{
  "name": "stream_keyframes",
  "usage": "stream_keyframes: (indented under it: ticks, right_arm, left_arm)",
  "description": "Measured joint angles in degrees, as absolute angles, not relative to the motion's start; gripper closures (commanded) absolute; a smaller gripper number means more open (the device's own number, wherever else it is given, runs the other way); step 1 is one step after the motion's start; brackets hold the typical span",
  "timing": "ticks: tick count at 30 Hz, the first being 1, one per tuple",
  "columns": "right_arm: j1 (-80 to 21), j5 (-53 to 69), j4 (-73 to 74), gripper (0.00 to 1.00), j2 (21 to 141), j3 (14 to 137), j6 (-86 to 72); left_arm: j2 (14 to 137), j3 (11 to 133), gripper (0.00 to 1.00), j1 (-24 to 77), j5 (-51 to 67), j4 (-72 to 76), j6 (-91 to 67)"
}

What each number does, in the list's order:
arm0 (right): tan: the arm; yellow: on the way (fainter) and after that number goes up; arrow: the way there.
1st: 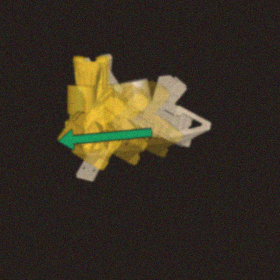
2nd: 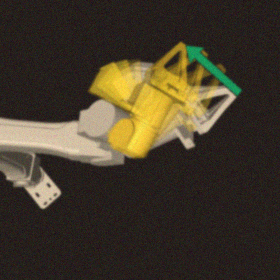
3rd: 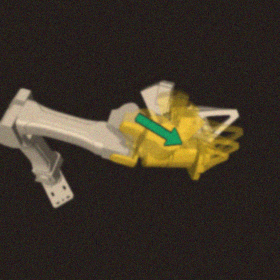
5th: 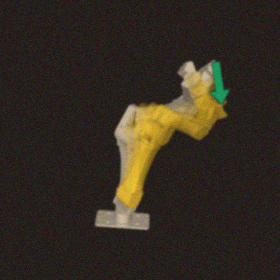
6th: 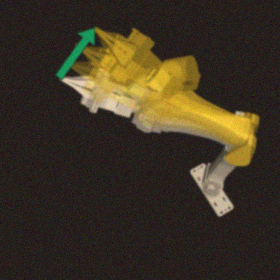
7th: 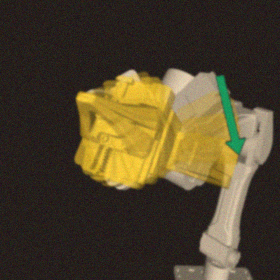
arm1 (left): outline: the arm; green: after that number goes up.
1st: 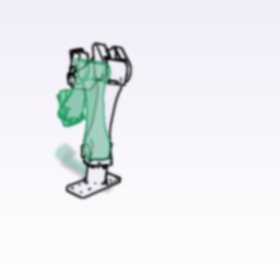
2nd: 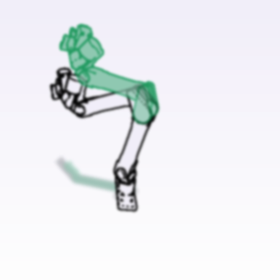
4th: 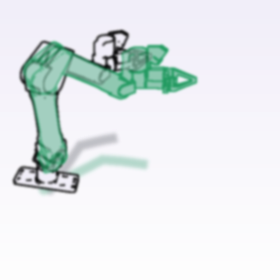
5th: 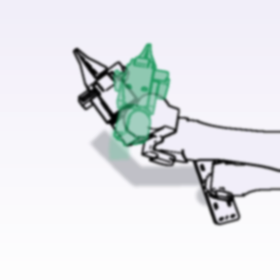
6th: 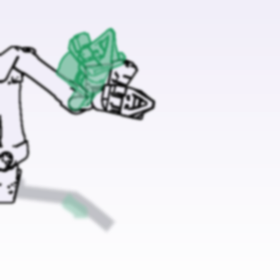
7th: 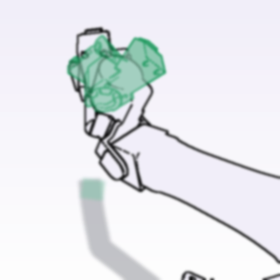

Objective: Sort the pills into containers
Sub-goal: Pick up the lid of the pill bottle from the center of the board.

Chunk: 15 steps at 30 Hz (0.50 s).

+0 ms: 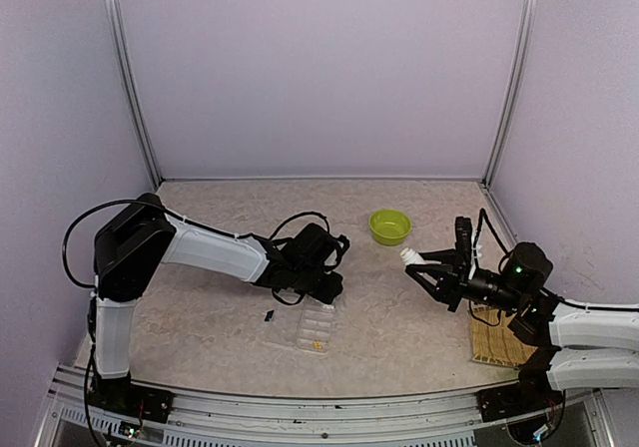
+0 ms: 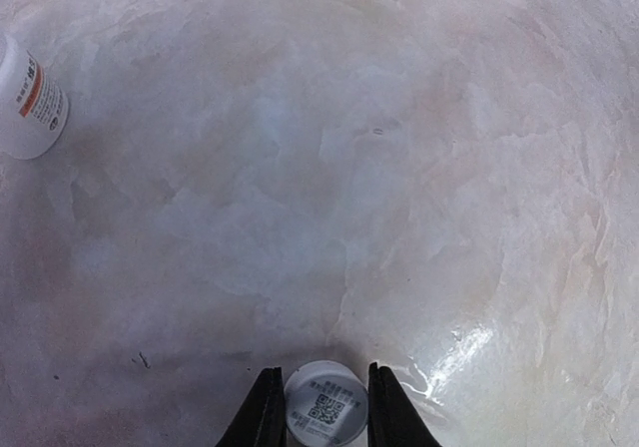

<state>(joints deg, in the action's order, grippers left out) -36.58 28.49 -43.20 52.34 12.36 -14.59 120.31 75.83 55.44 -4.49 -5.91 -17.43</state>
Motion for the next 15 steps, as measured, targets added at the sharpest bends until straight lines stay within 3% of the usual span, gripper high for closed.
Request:
stream_keyframes:
  ticks: [15]
  right_arm:
    - [-36.58,28.97,-43.24,0.84,52.38,12.34,-14.35]
  left_arm:
    - [113.62,72.97,0.76,55.44,2.42,-1.54,-17.69]
